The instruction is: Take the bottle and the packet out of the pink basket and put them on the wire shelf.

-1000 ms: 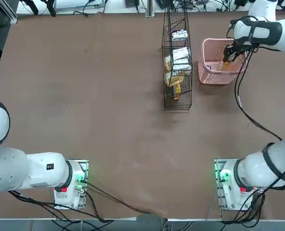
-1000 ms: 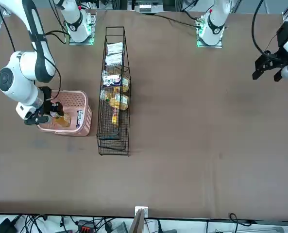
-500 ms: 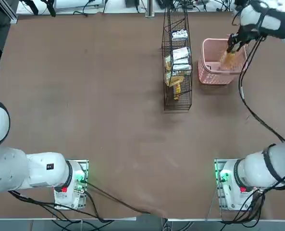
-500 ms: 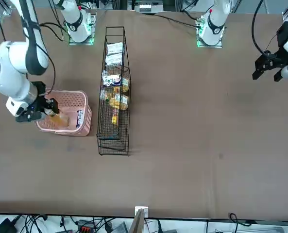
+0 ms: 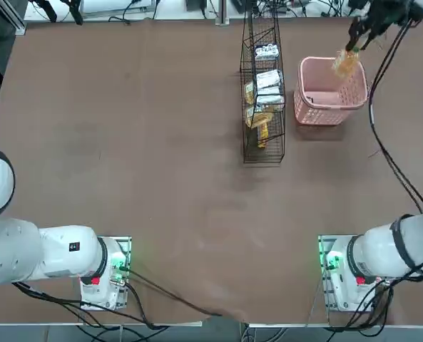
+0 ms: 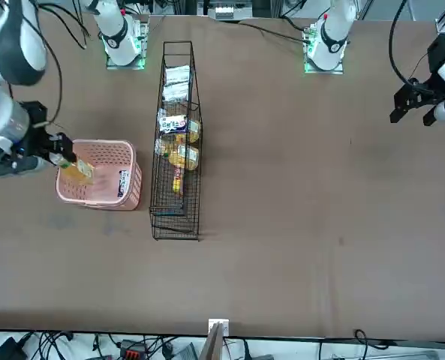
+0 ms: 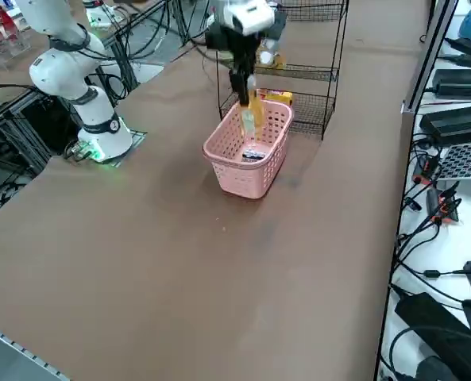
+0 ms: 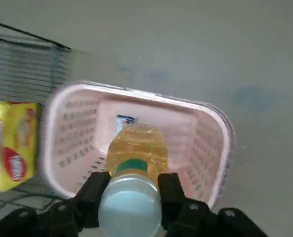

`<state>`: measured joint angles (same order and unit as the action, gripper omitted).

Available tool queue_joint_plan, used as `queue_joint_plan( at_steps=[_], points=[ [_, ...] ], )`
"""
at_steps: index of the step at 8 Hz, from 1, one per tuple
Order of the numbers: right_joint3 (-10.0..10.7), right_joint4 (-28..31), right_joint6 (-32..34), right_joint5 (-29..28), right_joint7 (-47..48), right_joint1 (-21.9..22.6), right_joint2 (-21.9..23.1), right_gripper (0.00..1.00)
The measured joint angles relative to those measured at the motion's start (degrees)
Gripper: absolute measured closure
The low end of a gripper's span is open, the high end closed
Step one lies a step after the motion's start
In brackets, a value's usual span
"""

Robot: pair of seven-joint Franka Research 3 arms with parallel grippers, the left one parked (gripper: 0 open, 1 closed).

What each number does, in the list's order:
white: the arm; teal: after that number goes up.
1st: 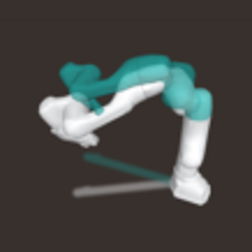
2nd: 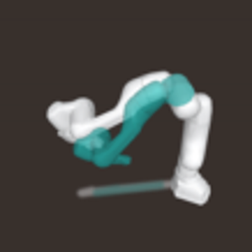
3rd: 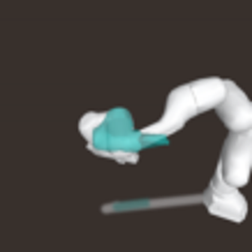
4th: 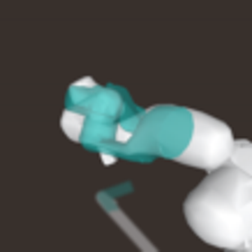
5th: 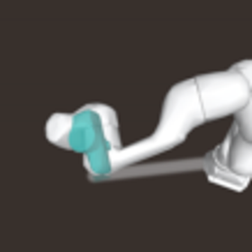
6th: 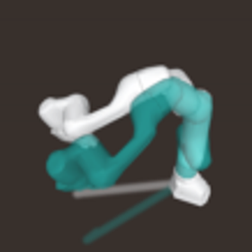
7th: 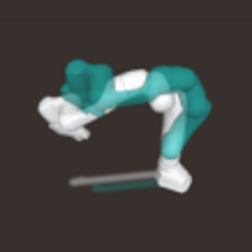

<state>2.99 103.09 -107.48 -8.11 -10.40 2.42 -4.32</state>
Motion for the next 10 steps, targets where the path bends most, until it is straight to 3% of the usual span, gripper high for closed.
queue_joint_plan(
  at_steps=[3, 5, 10],
  points=[
    [-0.03, -4.36, 0.53, -9.61, -0.62, 0.33, -1.08, 0.45],
    [0.08, -6.85, 0.81, -19.2, -4.76, 0.35, -2.92, 0.45],
    [0.19, -8.02, 1.34, -36.7, -12.64, 0.71, -8.7, 0.45]
  ],
)
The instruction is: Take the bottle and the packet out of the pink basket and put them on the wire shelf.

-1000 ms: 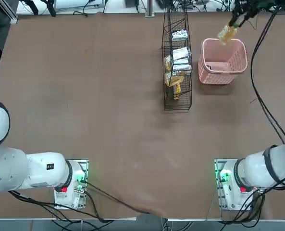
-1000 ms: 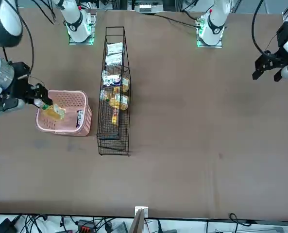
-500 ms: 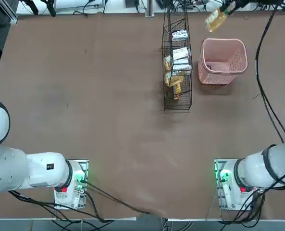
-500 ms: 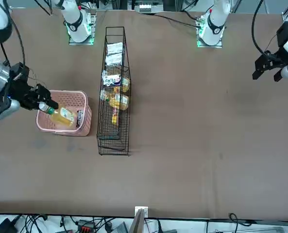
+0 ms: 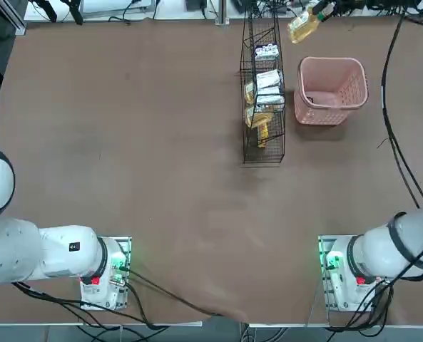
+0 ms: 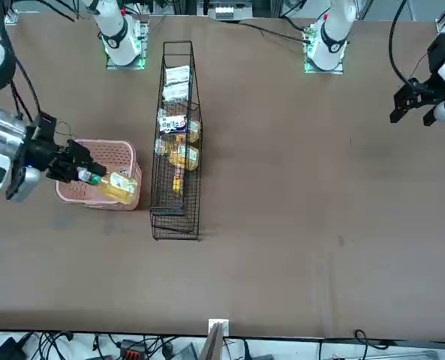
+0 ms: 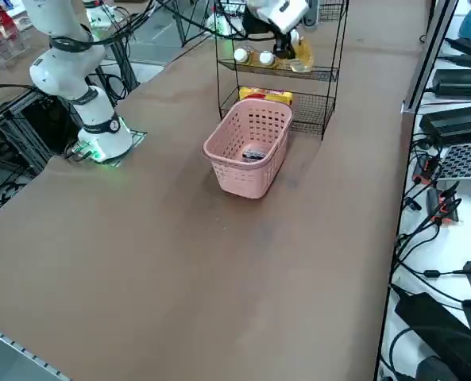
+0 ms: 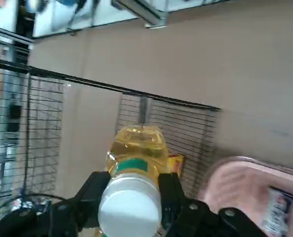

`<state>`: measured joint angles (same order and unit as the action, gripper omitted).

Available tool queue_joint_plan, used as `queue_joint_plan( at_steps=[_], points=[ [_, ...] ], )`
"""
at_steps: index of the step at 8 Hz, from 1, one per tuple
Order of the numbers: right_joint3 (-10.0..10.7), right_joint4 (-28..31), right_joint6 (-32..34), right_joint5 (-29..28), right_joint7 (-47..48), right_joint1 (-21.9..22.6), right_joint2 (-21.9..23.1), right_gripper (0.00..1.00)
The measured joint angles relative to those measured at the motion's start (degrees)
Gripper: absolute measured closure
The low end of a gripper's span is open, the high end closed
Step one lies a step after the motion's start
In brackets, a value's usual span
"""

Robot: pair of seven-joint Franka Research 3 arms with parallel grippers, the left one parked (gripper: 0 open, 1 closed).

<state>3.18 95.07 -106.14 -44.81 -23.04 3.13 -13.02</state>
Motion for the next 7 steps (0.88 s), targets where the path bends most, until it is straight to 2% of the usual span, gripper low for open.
queue_joint_plan(
  at_steps=[4, 7],
  points=[
    [-0.15, -0.15, 0.29, -6.42, -0.64, 1.56, -2.47, 0.45],
    [-1.45, -0.22, 1.27, -7.14, -0.64, 2.72, -4.08, 0.45]
  ],
)
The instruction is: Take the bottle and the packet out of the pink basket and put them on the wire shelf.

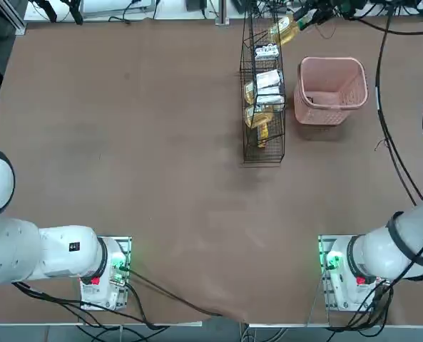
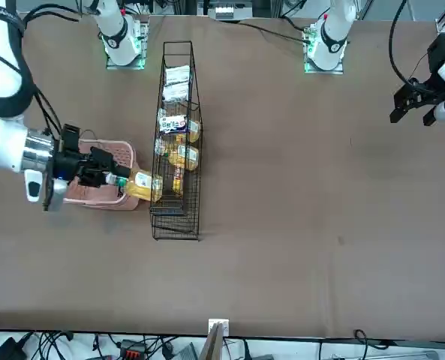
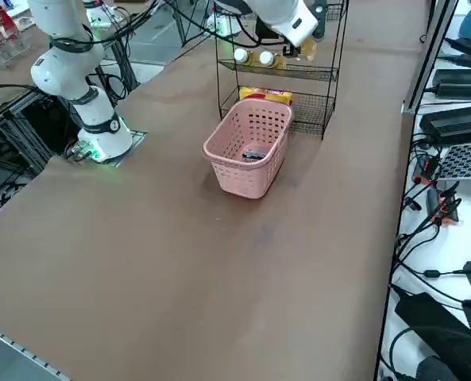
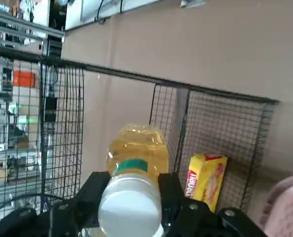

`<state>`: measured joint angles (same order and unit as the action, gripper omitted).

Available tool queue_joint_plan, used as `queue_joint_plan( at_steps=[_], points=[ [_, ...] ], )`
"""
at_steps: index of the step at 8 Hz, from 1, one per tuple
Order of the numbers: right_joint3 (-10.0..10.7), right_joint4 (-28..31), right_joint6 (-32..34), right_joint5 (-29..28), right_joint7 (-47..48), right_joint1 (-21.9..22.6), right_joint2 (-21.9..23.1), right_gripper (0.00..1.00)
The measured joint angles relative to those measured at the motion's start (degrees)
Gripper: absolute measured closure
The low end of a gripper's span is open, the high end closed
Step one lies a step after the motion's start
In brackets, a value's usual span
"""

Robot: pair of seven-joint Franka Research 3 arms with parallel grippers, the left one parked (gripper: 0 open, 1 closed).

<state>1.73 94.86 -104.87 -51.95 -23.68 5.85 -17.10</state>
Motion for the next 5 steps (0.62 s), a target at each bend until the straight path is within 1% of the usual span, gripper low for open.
queue_joint_plan(
  at_steps=[2, 5],
  points=[
    [-1.46, -0.02, 0.94, -0.03, -0.81, 0.62, -2.23, 0.45],
    [-1.73, -0.05, 2.46, -0.07, -4.11, 1.21, -5.13, 0.45]
  ],
)
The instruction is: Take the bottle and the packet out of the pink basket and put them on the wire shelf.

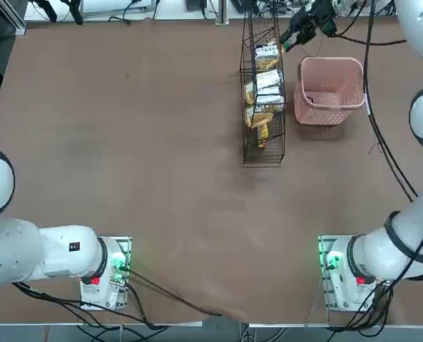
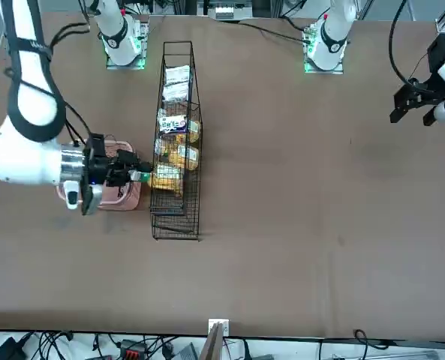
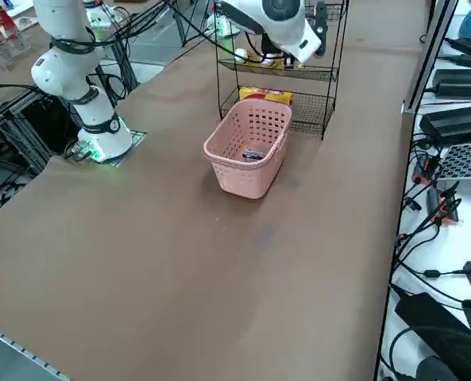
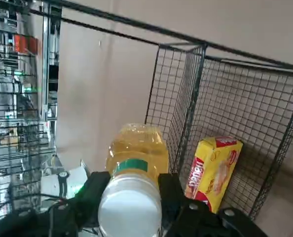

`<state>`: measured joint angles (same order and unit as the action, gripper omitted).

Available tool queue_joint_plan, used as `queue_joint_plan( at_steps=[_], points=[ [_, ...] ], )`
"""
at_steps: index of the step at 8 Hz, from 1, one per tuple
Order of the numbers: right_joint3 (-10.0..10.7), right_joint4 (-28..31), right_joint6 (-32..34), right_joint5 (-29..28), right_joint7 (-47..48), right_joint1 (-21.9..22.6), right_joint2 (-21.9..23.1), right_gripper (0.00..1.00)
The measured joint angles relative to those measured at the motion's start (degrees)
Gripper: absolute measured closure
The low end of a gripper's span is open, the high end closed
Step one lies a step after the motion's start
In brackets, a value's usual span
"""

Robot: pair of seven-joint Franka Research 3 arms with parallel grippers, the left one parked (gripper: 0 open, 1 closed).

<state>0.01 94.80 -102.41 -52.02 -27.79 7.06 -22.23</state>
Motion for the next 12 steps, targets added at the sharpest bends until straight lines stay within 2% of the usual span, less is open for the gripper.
queue_joint_plan(
  at_steps=[7, 12],
  points=[
    [-0.24, -1.34, 0.06, -0.06, 0.26, 1.63, -3.01, 0.45],
    [-1.29, -2.6, -4.28, -2.76, 2.92, 2.02, -5.19, 0.45]
  ],
)
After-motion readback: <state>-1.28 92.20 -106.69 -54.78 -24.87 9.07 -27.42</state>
